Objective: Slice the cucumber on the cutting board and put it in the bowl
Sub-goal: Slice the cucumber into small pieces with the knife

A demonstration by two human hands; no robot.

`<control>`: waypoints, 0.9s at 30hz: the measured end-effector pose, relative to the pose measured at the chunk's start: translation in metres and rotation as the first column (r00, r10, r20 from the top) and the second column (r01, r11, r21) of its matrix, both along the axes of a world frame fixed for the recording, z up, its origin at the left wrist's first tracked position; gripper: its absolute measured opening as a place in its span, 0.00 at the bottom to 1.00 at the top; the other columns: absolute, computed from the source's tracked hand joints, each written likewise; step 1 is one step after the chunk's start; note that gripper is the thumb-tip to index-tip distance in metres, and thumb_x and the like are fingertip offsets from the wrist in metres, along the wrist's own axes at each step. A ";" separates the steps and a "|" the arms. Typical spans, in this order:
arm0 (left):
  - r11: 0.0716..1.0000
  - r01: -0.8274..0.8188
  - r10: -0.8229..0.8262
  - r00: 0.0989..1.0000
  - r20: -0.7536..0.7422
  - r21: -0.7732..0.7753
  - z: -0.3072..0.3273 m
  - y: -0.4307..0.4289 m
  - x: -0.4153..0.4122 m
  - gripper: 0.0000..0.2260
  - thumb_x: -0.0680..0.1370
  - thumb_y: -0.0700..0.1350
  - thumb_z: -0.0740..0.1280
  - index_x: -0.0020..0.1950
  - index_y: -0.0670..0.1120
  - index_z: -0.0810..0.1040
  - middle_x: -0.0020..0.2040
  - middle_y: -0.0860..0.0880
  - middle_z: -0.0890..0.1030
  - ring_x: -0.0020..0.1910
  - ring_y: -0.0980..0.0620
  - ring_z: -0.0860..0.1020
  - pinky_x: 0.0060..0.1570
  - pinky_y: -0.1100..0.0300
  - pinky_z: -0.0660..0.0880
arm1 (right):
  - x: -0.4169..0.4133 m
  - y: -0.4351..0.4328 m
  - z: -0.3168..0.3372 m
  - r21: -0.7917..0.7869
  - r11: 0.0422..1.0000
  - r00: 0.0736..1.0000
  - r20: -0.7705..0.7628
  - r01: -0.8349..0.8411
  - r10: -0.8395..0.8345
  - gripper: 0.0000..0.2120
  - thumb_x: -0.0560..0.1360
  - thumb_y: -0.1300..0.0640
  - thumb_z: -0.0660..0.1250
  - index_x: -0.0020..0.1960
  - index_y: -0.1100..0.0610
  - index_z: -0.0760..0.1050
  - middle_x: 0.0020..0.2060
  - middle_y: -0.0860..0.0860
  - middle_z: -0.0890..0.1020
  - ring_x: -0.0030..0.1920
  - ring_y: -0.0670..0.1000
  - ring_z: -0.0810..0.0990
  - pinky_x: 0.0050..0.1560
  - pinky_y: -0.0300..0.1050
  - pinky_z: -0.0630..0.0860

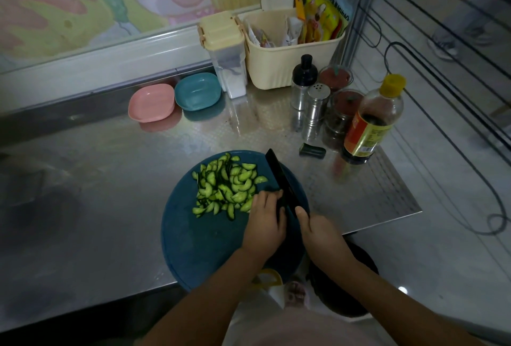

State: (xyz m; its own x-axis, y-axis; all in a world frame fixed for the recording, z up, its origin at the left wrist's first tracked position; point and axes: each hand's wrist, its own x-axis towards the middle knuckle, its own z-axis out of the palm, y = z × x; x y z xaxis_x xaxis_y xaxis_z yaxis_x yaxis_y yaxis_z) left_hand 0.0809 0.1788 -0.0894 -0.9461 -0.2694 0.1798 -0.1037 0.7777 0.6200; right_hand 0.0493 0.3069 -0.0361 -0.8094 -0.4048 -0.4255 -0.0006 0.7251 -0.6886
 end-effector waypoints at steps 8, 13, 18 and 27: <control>1.000 -0.009 0.009 1.000 -0.010 0.025 -0.002 0.000 0.002 0.12 0.77 0.45 0.56 0.55 0.41 0.72 0.49 0.45 0.72 0.49 0.51 0.68 0.51 0.58 0.66 | -0.001 -0.002 -0.006 0.002 0.999 0.998 -0.047 0.044 -0.044 0.25 0.82 0.46 0.48 0.33 0.59 0.67 0.29 0.51 0.72 0.31 0.50 0.71 0.36 0.38 0.62; 1.000 -0.016 0.017 0.999 -0.030 0.025 0.000 0.000 0.002 0.12 0.77 0.45 0.55 0.55 0.41 0.72 0.50 0.45 0.70 0.49 0.52 0.68 0.51 0.61 0.67 | 0.004 0.004 -0.006 -0.086 0.993 0.997 -0.023 0.078 -0.080 0.27 0.82 0.47 0.49 0.27 0.56 0.63 0.22 0.49 0.68 0.22 0.44 0.65 0.27 0.38 0.63; 0.999 -0.023 0.024 0.999 -0.039 0.026 -0.001 0.000 0.002 0.11 0.76 0.45 0.55 0.53 0.41 0.71 0.48 0.45 0.70 0.48 0.52 0.68 0.50 0.60 0.67 | 0.008 0.005 -0.005 -0.083 0.994 0.997 -0.037 0.066 -0.069 0.25 0.82 0.47 0.49 0.30 0.56 0.64 0.25 0.51 0.70 0.27 0.47 0.69 0.29 0.40 0.64; 1.000 -0.018 0.019 0.999 -0.031 0.014 -0.002 0.001 0.001 0.11 0.76 0.45 0.56 0.53 0.41 0.72 0.48 0.45 0.70 0.48 0.52 0.67 0.50 0.60 0.66 | 0.012 0.000 0.001 0.003 1.000 0.997 -0.075 -0.015 0.015 0.20 0.81 0.45 0.47 0.34 0.52 0.62 0.29 0.48 0.67 0.37 0.52 0.71 0.39 0.46 0.67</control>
State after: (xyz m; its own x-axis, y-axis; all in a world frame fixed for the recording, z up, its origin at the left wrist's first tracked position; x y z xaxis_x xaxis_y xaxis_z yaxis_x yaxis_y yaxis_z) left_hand 0.0823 0.1795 -0.0910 -0.9350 -0.2892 0.2052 -0.0983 0.7674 0.6335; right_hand 0.0611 0.3073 -0.0346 -0.8329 -0.4162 -0.3647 -0.0633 0.7264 -0.6844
